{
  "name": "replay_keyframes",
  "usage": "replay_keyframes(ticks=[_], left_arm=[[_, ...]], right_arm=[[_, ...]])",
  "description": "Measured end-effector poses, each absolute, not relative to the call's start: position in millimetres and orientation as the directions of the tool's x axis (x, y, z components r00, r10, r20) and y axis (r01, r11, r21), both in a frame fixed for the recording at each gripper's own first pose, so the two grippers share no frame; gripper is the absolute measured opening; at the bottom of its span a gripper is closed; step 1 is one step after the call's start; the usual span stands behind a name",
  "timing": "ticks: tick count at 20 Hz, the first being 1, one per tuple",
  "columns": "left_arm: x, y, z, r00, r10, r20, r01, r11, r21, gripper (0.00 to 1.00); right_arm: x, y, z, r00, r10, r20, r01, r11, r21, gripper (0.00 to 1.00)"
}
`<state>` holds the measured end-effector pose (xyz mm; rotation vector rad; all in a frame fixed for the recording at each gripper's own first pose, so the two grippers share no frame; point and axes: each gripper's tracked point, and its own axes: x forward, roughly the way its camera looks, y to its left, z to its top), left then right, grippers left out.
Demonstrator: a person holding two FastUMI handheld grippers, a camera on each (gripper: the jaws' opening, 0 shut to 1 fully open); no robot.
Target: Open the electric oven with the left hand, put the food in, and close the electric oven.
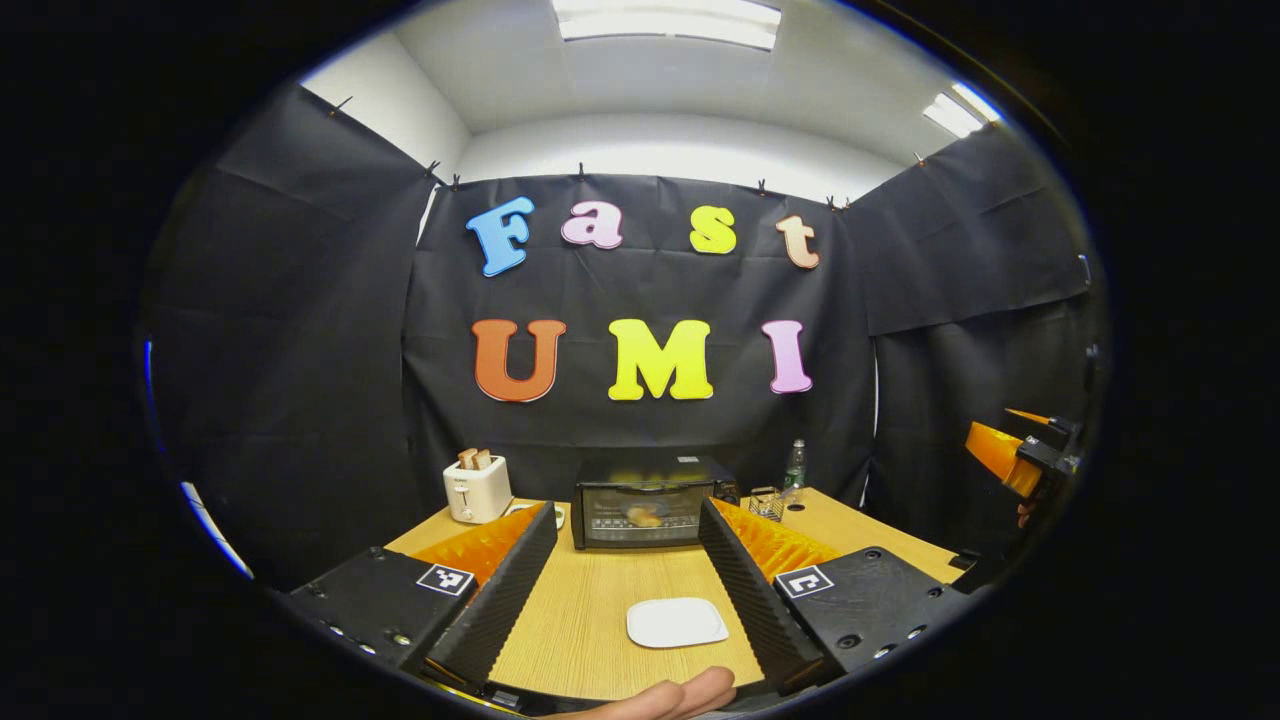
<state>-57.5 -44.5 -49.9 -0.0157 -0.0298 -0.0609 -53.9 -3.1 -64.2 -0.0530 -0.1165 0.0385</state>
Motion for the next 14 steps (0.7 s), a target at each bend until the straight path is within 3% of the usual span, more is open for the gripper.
replay_keyframes(ticks=[14], left_arm=[[-64.0, -51.1, -46.5, 0.996, -0.07, 0.052, 0.07, 0.998, -0.001, 0.94]], right_arm=[[-59.6, -4.4, -64.5, 0.991, 0.045, 0.125, -0.04, 0.998, -0.042, 1.0]])
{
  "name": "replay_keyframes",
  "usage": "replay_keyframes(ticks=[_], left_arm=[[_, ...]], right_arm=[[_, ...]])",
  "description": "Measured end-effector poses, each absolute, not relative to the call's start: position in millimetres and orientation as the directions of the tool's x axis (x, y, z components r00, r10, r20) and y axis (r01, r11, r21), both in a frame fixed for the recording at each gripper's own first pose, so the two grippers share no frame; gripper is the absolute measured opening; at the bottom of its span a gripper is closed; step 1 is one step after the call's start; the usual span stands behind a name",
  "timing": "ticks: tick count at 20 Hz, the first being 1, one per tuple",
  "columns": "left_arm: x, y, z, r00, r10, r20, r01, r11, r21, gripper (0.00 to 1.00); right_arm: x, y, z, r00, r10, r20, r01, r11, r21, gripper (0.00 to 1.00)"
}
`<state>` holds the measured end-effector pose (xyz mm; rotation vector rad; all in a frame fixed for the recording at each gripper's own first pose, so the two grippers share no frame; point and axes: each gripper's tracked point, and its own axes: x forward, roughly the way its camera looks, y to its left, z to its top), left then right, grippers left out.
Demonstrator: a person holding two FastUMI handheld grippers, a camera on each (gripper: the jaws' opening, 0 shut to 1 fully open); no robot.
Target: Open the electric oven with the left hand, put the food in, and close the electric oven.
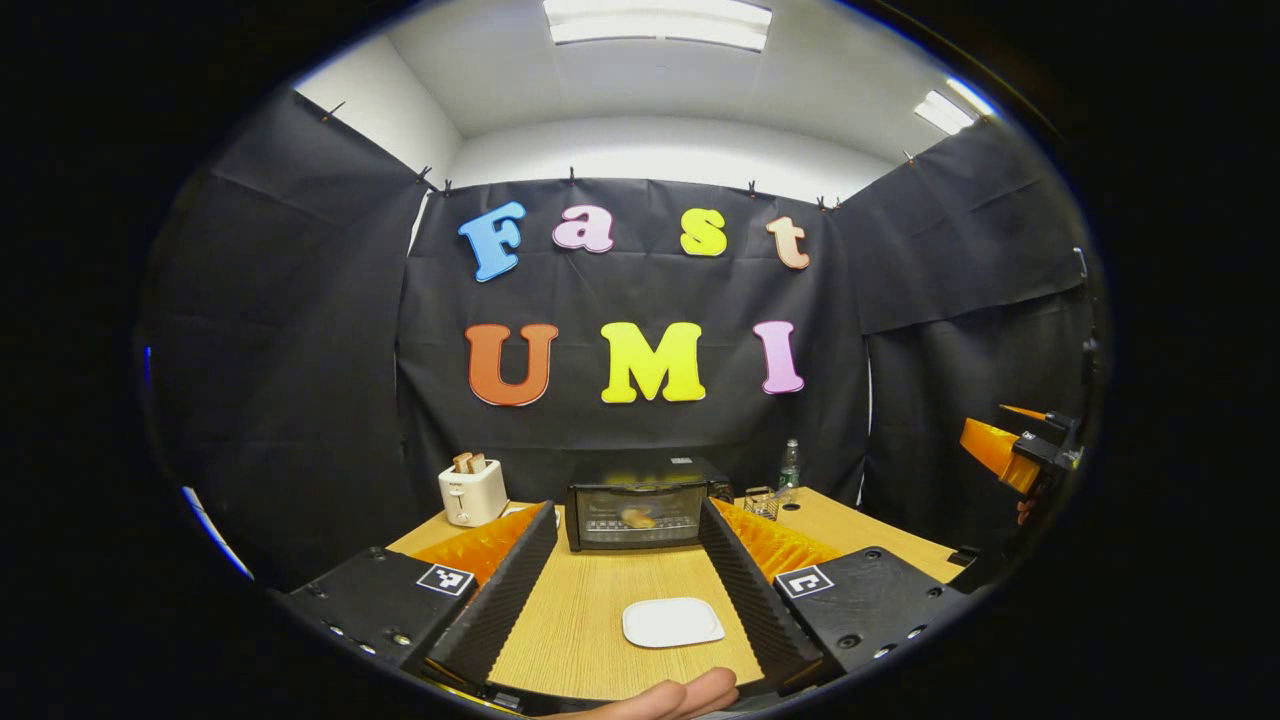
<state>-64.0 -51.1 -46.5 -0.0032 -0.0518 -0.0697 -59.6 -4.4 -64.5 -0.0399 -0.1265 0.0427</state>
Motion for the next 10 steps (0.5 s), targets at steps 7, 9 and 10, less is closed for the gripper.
replay_keyframes(ticks=[7, 9, 10], left_arm=[[-66.3, -51.6, -42.4, 0.994, -0.07, 0.084, 0.07, 0.998, -0.001, 0.94], [-65.8, -51.6, -42.4, 0.994, -0.066, 0.082, 0.066, 0.998, 0.001, 0.94], [-65.6, -50.2, -43.4, 0.995, -0.061, 0.079, 0.062, 0.998, 0.001, 0.94]], right_arm=[[-61.5, -6.8, -67.1, 0.991, 0.049, 0.128, -0.046, 0.999, -0.03, 1.0], [-60.6, -6.2, -68.0, 0.99, 0.053, 0.127, -0.049, 0.998, -0.029, 1.0], [-60.5, -5.7, -67.0, 0.99, 0.055, 0.128, -0.051, 0.998, -0.028, 0.99]])
